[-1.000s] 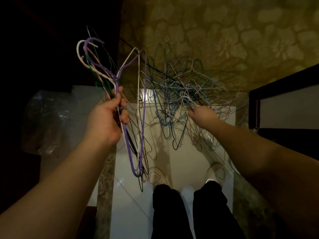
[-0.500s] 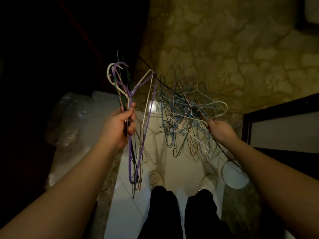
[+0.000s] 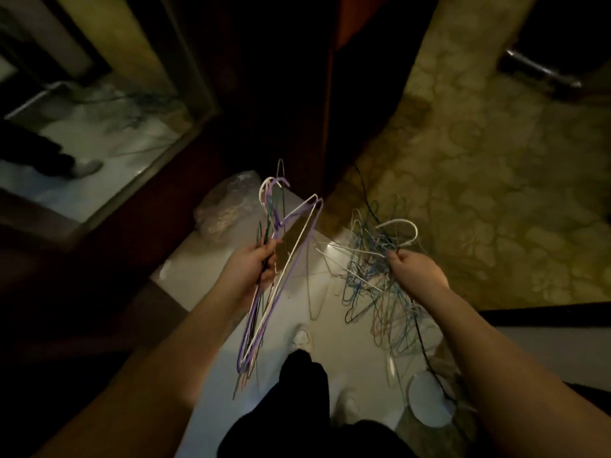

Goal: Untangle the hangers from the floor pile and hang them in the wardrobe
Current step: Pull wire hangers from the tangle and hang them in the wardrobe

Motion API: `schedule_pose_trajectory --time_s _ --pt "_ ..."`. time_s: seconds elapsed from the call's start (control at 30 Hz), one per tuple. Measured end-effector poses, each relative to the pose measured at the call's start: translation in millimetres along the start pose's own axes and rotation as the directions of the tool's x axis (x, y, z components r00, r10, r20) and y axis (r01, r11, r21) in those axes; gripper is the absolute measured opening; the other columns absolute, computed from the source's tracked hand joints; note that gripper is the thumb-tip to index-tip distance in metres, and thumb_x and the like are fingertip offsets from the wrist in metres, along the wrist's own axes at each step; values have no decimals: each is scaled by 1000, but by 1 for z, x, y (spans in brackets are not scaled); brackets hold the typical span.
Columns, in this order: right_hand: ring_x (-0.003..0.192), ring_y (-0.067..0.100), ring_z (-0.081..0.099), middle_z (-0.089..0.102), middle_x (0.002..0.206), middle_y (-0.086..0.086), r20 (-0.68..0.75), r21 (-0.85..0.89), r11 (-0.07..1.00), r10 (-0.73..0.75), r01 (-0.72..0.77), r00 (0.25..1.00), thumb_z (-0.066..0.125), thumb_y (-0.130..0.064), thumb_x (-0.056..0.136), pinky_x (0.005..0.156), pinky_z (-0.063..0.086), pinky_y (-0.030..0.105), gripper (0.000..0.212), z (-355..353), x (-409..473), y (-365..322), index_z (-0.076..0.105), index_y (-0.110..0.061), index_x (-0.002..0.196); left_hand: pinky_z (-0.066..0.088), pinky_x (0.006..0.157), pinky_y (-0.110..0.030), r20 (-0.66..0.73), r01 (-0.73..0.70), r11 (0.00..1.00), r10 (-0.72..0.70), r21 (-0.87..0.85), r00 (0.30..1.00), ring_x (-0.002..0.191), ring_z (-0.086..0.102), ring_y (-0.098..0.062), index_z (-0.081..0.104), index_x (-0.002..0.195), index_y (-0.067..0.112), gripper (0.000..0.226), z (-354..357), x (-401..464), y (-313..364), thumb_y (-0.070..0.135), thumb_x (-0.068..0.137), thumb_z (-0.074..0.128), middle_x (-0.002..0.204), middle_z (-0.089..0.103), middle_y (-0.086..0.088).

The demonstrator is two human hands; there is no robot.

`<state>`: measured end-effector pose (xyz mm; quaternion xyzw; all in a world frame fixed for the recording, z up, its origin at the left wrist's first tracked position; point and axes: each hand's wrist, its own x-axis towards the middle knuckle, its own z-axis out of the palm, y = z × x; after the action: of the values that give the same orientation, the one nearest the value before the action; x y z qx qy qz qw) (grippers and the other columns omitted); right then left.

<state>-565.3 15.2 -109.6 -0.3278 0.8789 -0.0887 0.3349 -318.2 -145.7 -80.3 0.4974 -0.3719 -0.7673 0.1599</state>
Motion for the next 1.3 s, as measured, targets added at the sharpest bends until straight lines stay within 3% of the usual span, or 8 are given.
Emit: schedule_pose_trajectory --time_s 0.1,0.23,0.4,0.6,0.77,0.97,1.13,1.3 --pt "81 23 59 63 86 7 45 -97 981 -162 166 986 28 -47 103 78 51 38 46 9 -38 -25 59 -16 90 25 33 -19 -75 -62 997 58 -50 996 36 33 -8 61 105 4 18 -33 -61 -23 16 101 48 59 48 0" --pt "72 20 58 61 80 6 111 -154 922 -340 354 934 29 -51 101 68 49 39 45 26 -90 -55 55 -17 87 22 35 -18 -257 -107 992 85 -71 963 34 32 -8 64 104 5 19 -74 -141 -53 18 100 51 61 48 -1" --pt "85 21 58 61 97 -1 235 -150 814 -522 562 820 41 -55 97 70 45 35 36 49 -152 -102 52 -24 112 25 38 -23 -406 -186 978 132 -95 904 40 32 -9 61 110 2 25 -121 -258 -79 22 99 51 62 48 2" --pt "93 22 60 64 100 0 339 -95 662 -681 744 649 46 -48 97 79 47 36 32 78 -224 -188 56 -19 108 28 45 -24 -642 -295 952 174 -85 747 47 36 -10 65 110 11 22 -180 -373 -103 25 100 52 64 49 2" --pt "73 13 54 58 76 -4 370 -77 519 -778 851 508 41 -44 101 65 38 33 38 107 -299 -266 60 -13 90 35 48 -25 -749 -407 913 243 -39 617 48 44 -11 66 100 11 17 -236 -452 -109 25 96 57 65 51 0" --pt "81 13 55 57 83 -12 330 41 378 -879 925 345 40 -37 103 67 37 33 17 166 -380 -357 50 -27 94 29 45 -25 -803 -530 848 305 -16 513 45 38 -12 63 97 10 11 -315 -534 -106 20 96 58 63 48 1" --pt "74 21 58 60 78 3 249 33 324 -919 945 306 39 -37 103 68 44 41 31 212 -440 -427 51 -23 78 32 48 -25 -818 -549 832 368 78 442 51 42 -13 63 99 7 20 -387 -595 -97 26 95 59 64 49 0" --pt "75 18 55 57 83 4 167 -20 296 -941 955 295 37 -36 103 61 39 33 30 236 -483 -491 56 -21 86 34 43 -23 -830 -604 790 405 106 383 49 43 -13 62 90 11 16 -446 -634 -74 25 95 58 64 50 0"
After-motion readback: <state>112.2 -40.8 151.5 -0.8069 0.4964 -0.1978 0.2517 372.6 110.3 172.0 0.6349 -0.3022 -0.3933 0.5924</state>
